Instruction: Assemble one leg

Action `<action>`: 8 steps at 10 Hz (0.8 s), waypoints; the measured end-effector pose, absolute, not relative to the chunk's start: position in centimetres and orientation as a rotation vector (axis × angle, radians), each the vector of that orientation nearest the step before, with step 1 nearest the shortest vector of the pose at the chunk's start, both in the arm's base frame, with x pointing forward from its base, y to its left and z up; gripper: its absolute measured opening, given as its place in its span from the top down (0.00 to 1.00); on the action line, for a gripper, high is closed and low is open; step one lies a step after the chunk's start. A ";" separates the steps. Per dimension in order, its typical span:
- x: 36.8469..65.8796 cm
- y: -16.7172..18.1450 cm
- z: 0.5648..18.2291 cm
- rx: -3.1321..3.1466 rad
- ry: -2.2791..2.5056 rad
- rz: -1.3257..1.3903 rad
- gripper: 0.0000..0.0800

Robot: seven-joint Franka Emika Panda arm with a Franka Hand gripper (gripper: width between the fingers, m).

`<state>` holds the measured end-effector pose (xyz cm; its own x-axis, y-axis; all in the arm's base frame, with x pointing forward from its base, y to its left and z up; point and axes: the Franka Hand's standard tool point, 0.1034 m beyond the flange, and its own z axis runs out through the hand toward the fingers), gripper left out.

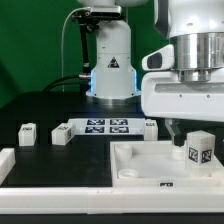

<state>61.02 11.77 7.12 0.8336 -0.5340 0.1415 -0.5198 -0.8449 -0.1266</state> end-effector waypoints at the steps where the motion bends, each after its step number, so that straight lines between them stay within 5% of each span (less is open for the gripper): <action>1: 61.0 11.8 7.1 -2.994 0.640 -0.272 0.19; 8: 61.0 11.9 7.2 -3.128 -0.424 -0.295 0.19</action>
Offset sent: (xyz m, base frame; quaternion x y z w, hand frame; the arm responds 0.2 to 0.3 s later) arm -0.0073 0.0094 0.0013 0.0002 -0.0242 -0.2843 0.9584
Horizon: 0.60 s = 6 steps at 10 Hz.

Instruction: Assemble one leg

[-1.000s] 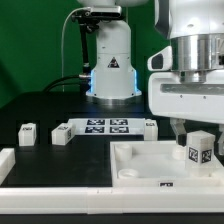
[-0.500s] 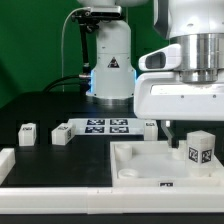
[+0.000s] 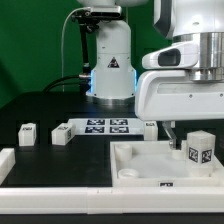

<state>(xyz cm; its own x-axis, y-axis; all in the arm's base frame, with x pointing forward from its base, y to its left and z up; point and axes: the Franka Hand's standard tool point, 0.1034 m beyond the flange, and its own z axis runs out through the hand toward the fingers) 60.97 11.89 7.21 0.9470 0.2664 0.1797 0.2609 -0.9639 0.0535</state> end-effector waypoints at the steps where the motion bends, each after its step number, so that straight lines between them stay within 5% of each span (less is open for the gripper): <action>1: 61.0 11.8 7.2 3.068 0.426 0.288 0.19; 2: 61.0 11.8 7.2 3.069 0.422 0.288 0.31; 3: 61.0 11.8 7.1 3.069 0.422 0.288 0.53; 6: 60.9 11.8 7.1 3.080 0.365 0.288 0.64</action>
Offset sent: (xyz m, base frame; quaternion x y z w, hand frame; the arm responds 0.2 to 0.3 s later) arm 0.0000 0.0000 0.0000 0.0000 0.0000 0.0000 1.0000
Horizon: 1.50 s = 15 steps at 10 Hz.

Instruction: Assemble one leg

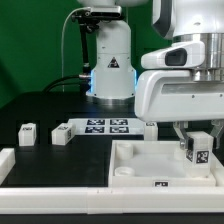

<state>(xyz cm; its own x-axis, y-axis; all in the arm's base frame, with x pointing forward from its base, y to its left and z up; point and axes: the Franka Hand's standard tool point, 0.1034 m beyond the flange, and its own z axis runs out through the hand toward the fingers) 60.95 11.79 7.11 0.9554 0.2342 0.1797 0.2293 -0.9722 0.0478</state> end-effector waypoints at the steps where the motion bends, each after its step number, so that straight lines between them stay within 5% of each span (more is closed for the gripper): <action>1: 60.9 11.8 7.1 3.096 0.290 0.289 0.64; 9: 60.5 9.5 7.0 2.885 -1.160 0.273 0.62; 12: 60.1 8.2 7.0 2.755 -1.369 0.304 0.61; 14: 60.1 8.3 7.0 2.759 -1.362 0.304 0.30; 15: 60.1 8.3 7.0 2.759 -1.362 0.304 0.30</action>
Offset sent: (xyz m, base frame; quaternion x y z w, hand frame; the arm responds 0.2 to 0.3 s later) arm -0.0018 -0.0138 0.0006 -0.0632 0.0156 0.3916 0.9178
